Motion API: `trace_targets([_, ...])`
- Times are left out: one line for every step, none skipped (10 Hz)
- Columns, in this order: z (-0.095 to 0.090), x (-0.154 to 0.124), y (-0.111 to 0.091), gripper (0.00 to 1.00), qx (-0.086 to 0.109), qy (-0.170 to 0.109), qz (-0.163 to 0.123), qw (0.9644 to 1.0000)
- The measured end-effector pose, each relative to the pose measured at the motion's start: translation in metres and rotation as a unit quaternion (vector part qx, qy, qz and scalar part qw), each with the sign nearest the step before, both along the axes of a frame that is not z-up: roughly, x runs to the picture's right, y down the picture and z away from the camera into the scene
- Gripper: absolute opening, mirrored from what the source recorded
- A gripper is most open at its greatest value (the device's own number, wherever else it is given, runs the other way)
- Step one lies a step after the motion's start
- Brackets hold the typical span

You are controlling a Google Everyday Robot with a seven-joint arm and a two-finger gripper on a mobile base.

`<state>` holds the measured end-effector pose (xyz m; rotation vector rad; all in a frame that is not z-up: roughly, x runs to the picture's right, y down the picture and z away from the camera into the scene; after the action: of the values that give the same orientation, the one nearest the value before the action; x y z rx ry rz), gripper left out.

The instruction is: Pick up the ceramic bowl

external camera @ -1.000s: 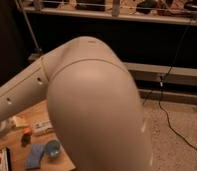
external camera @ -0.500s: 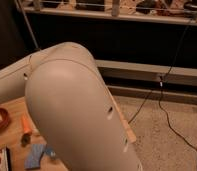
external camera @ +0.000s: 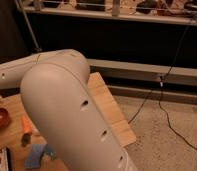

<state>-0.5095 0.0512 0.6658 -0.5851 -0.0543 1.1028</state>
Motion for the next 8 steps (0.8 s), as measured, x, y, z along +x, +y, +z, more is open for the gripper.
trace_targets([0.011,-0.003,-0.004,0.65,0.000,0.005,0.000,1.0000])
trace_targets([0.027,-0.005,-0.006,0.65,-0.001,0.016,-0.001,0.9999])
trace_targets([0.042,-0.002,-0.006,0.65,-0.004,0.027,-0.001,0.9996])
trace_targets([0.058,0.001,-0.004,0.65,-0.009,0.039,-0.002,0.9992])
trace_targets([0.075,0.004,0.001,0.65,-0.018,0.047,-0.003,0.9987])
trace_targets([0.087,0.006,0.006,0.65,-0.027,0.052,-0.003,0.9983])
trace_targets([0.102,0.009,0.011,0.65,-0.038,0.056,-0.003,0.9977])
trace_targets([0.113,0.011,0.016,0.65,-0.046,0.059,-0.004,0.9972])
